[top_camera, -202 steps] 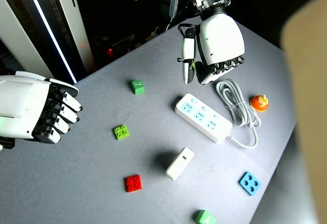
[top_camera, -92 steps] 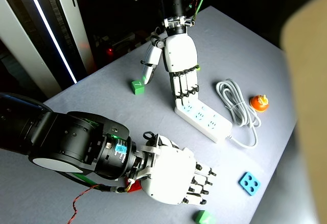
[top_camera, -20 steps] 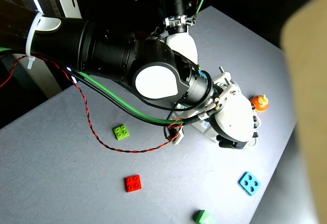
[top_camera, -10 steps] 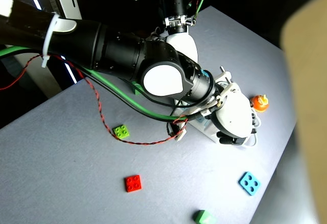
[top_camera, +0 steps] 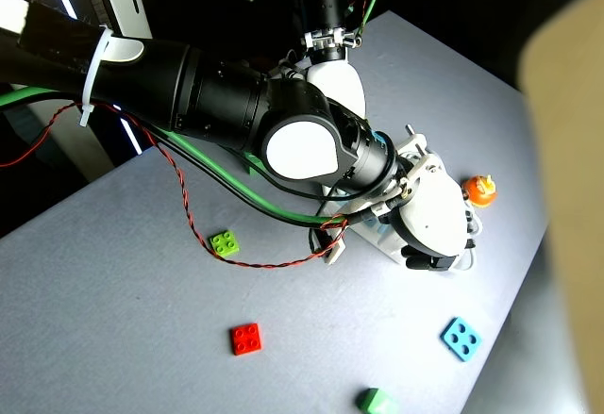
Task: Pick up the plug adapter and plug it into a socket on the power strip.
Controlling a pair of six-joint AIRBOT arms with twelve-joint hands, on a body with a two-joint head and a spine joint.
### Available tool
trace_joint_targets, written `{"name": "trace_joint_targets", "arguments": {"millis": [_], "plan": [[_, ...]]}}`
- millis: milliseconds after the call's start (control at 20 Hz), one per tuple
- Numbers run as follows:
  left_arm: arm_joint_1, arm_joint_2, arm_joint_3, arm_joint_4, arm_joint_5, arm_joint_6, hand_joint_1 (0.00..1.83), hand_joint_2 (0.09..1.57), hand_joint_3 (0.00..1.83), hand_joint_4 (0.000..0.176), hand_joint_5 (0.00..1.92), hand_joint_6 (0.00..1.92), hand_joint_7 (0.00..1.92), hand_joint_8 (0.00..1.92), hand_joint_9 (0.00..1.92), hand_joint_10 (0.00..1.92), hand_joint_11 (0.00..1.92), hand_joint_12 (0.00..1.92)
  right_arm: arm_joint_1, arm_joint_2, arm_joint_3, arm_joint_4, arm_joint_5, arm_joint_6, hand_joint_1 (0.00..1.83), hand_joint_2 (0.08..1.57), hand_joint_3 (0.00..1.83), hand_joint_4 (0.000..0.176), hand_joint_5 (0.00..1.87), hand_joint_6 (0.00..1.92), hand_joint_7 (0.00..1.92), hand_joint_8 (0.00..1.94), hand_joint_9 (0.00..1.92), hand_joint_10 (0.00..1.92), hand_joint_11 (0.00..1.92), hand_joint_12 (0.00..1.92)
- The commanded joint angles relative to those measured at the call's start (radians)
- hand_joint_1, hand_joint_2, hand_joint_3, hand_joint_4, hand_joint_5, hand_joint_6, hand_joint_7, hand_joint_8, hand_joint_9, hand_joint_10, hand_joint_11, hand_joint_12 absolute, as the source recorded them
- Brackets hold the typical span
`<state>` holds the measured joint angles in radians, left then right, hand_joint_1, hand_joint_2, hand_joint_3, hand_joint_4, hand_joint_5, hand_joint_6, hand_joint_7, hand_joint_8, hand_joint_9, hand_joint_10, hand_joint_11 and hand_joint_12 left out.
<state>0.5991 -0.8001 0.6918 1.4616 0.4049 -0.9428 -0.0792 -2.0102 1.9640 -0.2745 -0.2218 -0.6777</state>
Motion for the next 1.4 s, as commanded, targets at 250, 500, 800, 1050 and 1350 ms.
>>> {"name": "trace_joint_targets", "arguments": {"millis": [250, 500, 800, 1050, 1350], "plan": [[0.005, -0.002, -0.002, -0.021, -0.017, -0.011, 0.0, 1.21, 0.0, 0.0, 0.05, 0.01, 0.05, 0.01, 0.03, 0.01, 0.02, 0.01, 0.015, 0.009, 0.008, -0.009, 0.099, 0.004, 1.25, 1.13, 0.0, 0.0, 0.87, 1.0, 1.04, 1.09, 1.0, 0.92, 0.8, 1.44], [0.007, -0.002, -0.002, -0.021, -0.017, -0.011, 0.0, 1.21, 0.0, 0.0, 0.05, 0.01, 0.05, 0.01, 0.03, 0.01, 0.02, 0.01, 0.02, 0.008, 0.008, -0.016, 0.093, 0.005, 1.24, 1.14, 0.0, 0.0, 0.86, 1.02, 1.03, 1.1, 0.99, 0.95, 0.79, 1.46], [0.007, -0.002, -0.002, -0.021, -0.015, -0.013, 0.0, 1.2, 0.0, 0.0, 0.08, 0.01, 0.07, 0.01, 0.06, 0.01, 0.04, 0.03, 0.019, 0.008, 0.008, -0.029, 0.084, 0.006, 1.24, 1.13, 0.0, 0.0, 0.9, 0.98, 1.02, 1.09, 0.98, 0.95, 0.77, 1.46], [0.008, -0.001, 0.0, -0.021, -0.015, -0.013, 0.0, 1.21, 0.0, 0.0, 0.05, 0.0, 0.04, 0.0, 0.02, 0.0, 0.0, 0.0, 0.018, 0.007, 0.007, -0.03, 0.081, 0.006, 1.24, 1.14, 0.0, 0.0, 0.87, 1.01, 1.03, 1.09, 0.97, 0.96, 0.76, 1.49], [0.009, -0.001, 0.001, -0.021, -0.015, -0.013, 0.0, 1.21, 0.0, 0.0, 0.08, 0.01, 0.07, 0.01, 0.05, 0.01, 0.03, 0.02, 0.022, 0.011, -0.005, -0.031, 0.073, 0.009, 1.25, 1.13, 0.0, 0.0, 0.88, 0.98, 1.04, 1.08, 0.97, 0.95, 0.75, 1.48]]}}
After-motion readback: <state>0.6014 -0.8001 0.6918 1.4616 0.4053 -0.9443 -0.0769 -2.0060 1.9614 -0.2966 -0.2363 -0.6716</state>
